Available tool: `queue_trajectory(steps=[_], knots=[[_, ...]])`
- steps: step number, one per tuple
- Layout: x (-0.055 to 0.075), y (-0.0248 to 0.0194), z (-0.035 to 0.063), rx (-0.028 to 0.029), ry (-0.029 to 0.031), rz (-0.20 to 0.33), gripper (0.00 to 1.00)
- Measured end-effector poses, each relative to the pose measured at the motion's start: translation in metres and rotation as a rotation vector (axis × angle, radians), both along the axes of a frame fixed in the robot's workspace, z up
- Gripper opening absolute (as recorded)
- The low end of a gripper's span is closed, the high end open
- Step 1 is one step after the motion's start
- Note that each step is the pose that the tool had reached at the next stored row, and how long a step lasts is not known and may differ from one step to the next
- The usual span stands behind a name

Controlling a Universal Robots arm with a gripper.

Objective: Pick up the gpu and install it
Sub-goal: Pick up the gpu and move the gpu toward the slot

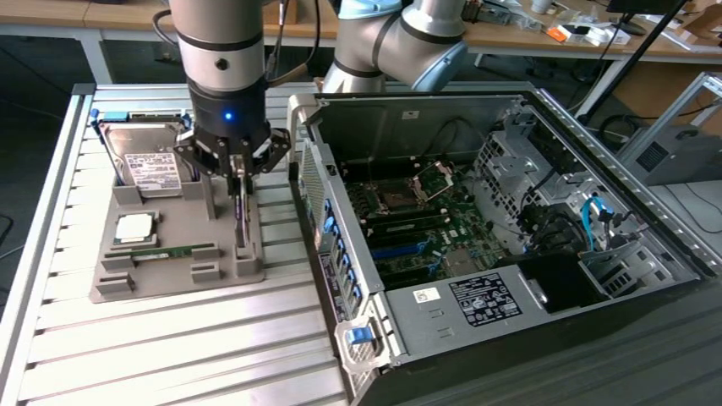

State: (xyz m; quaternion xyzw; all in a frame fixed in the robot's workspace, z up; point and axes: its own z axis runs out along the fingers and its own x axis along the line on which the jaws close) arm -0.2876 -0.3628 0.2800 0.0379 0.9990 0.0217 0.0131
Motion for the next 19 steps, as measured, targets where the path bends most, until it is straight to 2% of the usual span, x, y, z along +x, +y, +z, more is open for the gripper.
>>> queue_trajectory(steps=[19], knots=[[0.0,0.0,0.0048,-0.0001,0.0001,0.0,0.27]])
